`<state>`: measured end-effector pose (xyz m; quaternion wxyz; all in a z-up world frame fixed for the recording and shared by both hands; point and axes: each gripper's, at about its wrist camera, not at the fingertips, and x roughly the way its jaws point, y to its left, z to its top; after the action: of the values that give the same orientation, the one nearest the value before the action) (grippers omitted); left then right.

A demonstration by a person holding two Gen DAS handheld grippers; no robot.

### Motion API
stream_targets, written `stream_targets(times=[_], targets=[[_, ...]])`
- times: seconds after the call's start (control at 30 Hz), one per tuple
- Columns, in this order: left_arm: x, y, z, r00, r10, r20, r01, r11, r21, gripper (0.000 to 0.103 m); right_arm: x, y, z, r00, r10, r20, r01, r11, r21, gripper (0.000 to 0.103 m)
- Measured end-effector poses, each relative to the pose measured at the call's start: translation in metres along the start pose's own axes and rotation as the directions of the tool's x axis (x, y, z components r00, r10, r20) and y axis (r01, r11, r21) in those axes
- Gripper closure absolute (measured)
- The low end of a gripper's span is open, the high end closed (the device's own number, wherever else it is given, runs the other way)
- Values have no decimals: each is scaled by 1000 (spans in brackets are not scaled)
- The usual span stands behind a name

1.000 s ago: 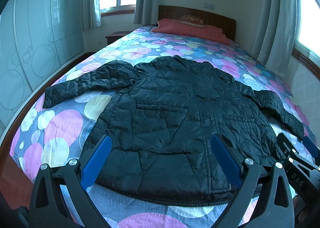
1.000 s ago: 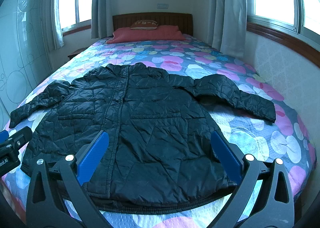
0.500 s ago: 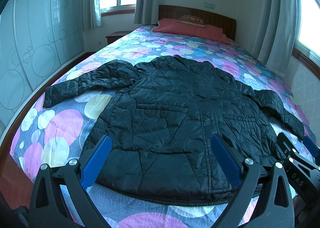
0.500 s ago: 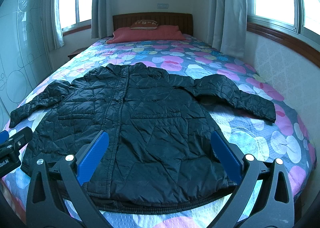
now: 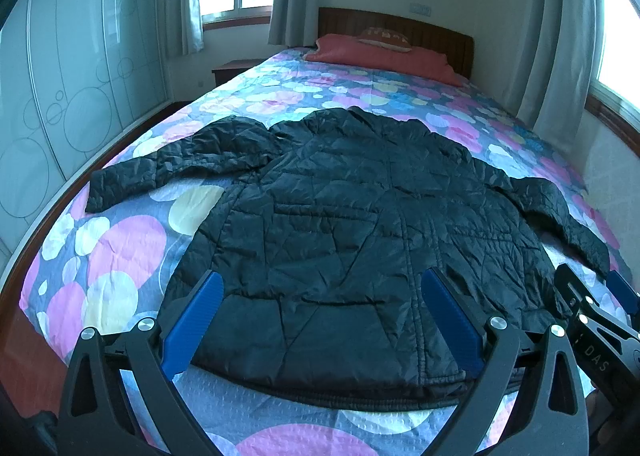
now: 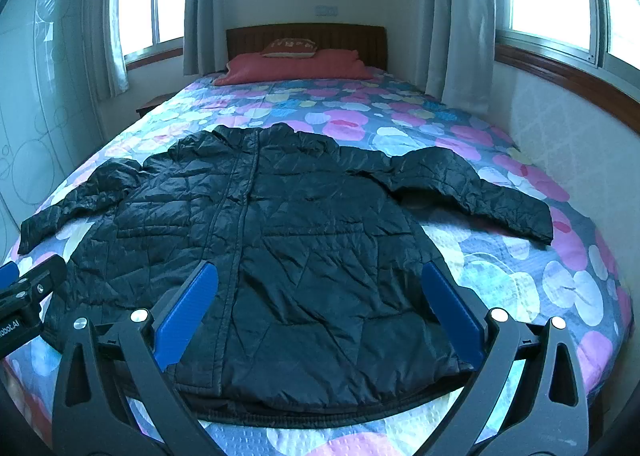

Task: Fold large clothes

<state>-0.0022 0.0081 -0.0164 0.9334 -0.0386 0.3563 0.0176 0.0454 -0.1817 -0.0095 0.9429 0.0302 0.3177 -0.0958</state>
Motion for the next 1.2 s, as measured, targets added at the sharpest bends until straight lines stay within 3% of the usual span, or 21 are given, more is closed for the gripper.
stream_targets(times=[0.5, 0.7, 0.83, 0.97, 1.03, 1.1, 1.2], targets=[[2, 3, -3, 1000, -2, -5, 2, 1000, 1, 5, 6, 2, -4, 1000, 0, -12, 0, 1000, -1, 2], [26, 15, -9, 999, 25, -36, -26, 999, -31, 4, 22, -12, -1, 999, 12, -49, -11, 999, 34, 2], [55, 36, -5, 995, 60, -86, -66, 995, -78, 4, 42, -39, 1, 997, 12, -82, -3, 994, 107, 2], [81, 56, 2, 988, 110, -110, -123, 986, -117, 5, 68, -92, 5, 995, -4, -102, 27, 974, 224, 2], [92, 67, 5, 984, 135, -121, -151, 978, -143, 4, 82, -131, 5, 994, -26, -108, 59, 946, 318, 6], [104, 77, 8, 979, 157, -129, -177, 970, -164, 4, 94, -168, 4, 992, -35, -122, 81, 913, 400, 27], [122, 94, 10, 969, 188, -160, -218, 956, -199, 4, 112, -220, -2, 991, -35, -129, 98, 844, 527, 28]])
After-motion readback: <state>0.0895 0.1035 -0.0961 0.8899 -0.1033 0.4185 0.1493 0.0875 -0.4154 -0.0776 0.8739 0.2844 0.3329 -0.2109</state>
